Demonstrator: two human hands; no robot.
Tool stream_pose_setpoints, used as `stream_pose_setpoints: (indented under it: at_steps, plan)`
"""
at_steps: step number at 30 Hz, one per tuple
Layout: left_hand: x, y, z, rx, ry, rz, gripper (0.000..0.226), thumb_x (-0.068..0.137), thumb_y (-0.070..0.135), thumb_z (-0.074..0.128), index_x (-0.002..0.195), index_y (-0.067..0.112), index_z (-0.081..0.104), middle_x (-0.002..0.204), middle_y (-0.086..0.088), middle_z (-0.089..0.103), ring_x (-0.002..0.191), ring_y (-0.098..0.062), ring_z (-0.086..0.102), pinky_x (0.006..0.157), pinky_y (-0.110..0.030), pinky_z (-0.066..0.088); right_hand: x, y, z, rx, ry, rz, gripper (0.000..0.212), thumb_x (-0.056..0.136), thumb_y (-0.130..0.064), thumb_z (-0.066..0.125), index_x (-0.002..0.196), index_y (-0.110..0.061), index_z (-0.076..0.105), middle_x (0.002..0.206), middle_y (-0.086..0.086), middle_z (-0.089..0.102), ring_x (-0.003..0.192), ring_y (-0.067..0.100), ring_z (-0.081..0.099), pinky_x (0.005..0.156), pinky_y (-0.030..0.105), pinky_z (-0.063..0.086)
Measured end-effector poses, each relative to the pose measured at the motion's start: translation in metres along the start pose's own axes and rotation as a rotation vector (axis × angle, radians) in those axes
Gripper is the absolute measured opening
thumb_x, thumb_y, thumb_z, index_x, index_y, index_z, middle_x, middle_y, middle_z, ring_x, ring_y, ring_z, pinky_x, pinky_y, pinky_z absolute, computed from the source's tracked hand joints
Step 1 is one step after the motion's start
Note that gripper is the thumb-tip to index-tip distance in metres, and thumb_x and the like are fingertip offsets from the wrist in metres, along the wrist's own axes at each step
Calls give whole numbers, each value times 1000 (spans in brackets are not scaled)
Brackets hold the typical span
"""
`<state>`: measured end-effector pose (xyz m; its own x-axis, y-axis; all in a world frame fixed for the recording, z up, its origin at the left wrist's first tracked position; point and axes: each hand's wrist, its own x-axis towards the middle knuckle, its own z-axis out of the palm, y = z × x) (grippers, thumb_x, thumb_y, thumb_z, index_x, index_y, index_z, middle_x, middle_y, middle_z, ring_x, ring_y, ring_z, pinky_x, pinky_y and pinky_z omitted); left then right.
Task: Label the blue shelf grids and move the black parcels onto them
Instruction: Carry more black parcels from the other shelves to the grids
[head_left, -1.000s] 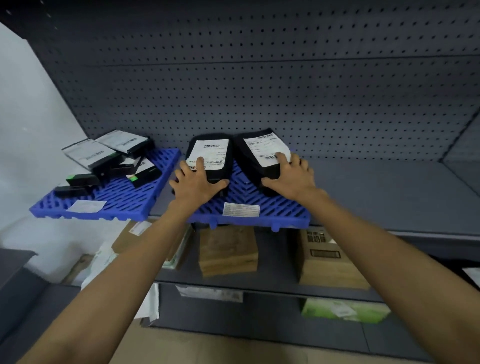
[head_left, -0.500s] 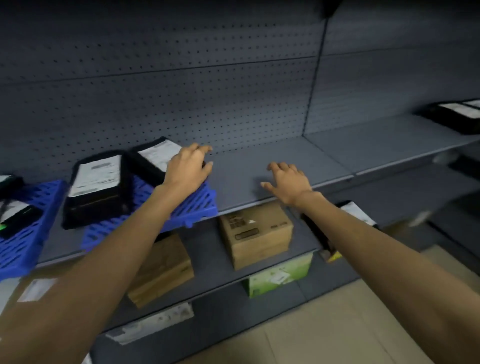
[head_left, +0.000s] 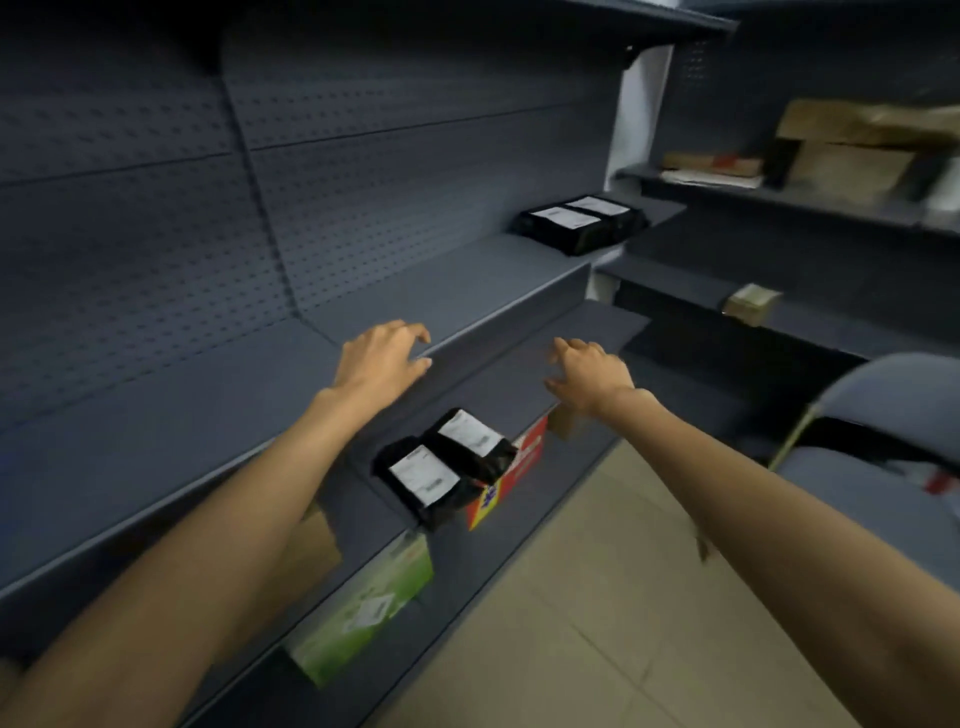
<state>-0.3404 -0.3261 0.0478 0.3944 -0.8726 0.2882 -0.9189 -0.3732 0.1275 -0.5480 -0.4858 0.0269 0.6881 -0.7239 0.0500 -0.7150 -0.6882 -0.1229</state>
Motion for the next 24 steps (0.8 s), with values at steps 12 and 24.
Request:
stream_pose_setpoints:
  at_steps: [12,24]
  plan:
    - [191,156,87,-15,-17,140,32,93,37,61,121,23,61,118,-1,64,109,-24,61,75,-36,46,95,217,-10,49,49,178,39,96,-35,50,129,-14,46,127,11,54,118,34,50,91,43,42]
    - [420,174,167,-17,-42,97,36,93,38,59,125,21,57,123,-5,60,111,-29,58,76,-40,46,308,320,-37,7,83,138,36,95,-34,53,124,-13,49,129,12,55,120,35,50,93,44,42]
